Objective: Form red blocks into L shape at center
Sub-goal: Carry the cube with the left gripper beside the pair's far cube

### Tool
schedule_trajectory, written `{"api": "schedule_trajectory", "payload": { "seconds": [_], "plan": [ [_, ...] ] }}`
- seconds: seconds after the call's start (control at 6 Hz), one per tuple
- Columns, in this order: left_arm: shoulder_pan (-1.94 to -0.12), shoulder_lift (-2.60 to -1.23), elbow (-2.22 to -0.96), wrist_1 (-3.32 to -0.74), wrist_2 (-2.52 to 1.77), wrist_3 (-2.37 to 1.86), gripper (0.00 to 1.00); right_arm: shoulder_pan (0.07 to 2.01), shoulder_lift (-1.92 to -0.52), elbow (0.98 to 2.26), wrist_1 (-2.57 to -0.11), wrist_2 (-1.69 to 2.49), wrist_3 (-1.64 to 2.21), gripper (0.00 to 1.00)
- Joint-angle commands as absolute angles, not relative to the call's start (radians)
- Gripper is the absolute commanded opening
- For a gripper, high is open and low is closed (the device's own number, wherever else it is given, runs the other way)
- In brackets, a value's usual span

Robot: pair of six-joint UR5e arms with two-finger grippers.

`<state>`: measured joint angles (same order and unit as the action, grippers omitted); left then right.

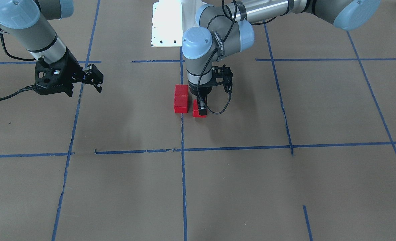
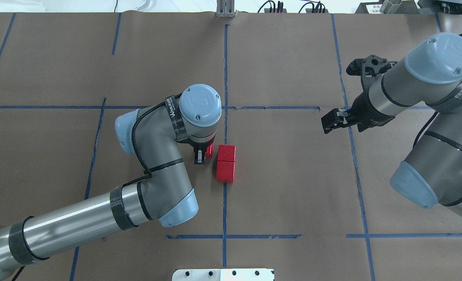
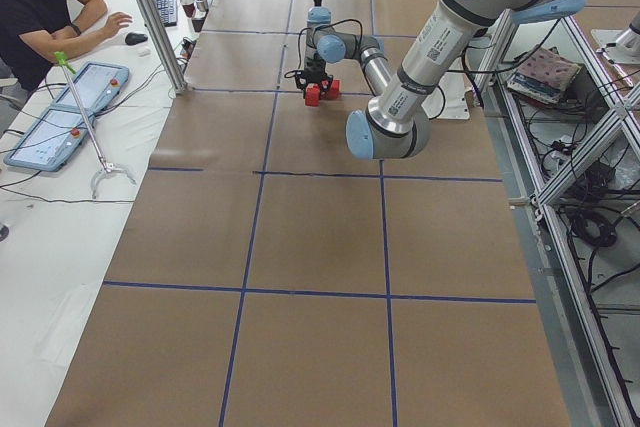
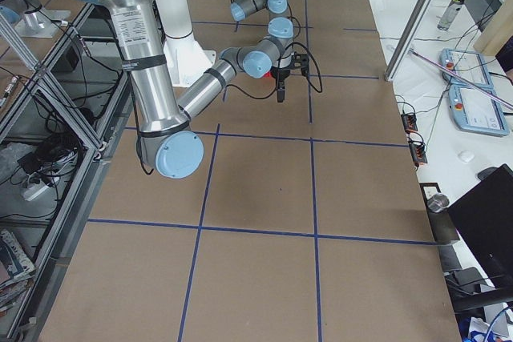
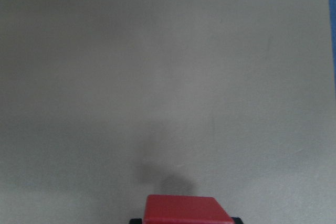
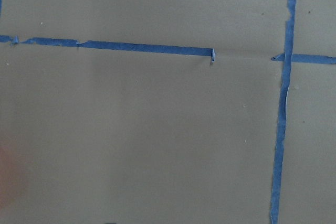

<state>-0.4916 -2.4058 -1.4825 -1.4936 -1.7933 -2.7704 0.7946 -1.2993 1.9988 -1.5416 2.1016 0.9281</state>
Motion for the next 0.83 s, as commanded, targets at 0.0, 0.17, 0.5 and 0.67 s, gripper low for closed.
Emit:
{"api": "schedule_trajectory", "payload": {
  "seconds": [0.0, 0.17, 0.5, 0.67],
  "plan": [
    [-0.488, -2.411, -1.482, -1.474, -1.824, -2.773, 0.03, 0.787, -1.299, 1.999, -1.542, 2.102, 0.928, 1.0],
    [-0.486, -2.416, -1.482, -1.468, -1.828, -2.773, 0.03, 0.785, -1.299, 1.999, -1.542, 2.1, 0.928, 1.0],
    [-0.486, -2.43, -1.482, -1.45, -1.833, -2.78, 0.03, 0.784, -1.299, 1.999, -1.542, 2.1, 0.928, 1.0],
    [-0.486, -2.427, -1.48, -1.451, -1.833, -2.792, 0.03, 0.784, -1.299, 1.999, -1.542, 2.1, 0.928, 1.0]
  ]
}}
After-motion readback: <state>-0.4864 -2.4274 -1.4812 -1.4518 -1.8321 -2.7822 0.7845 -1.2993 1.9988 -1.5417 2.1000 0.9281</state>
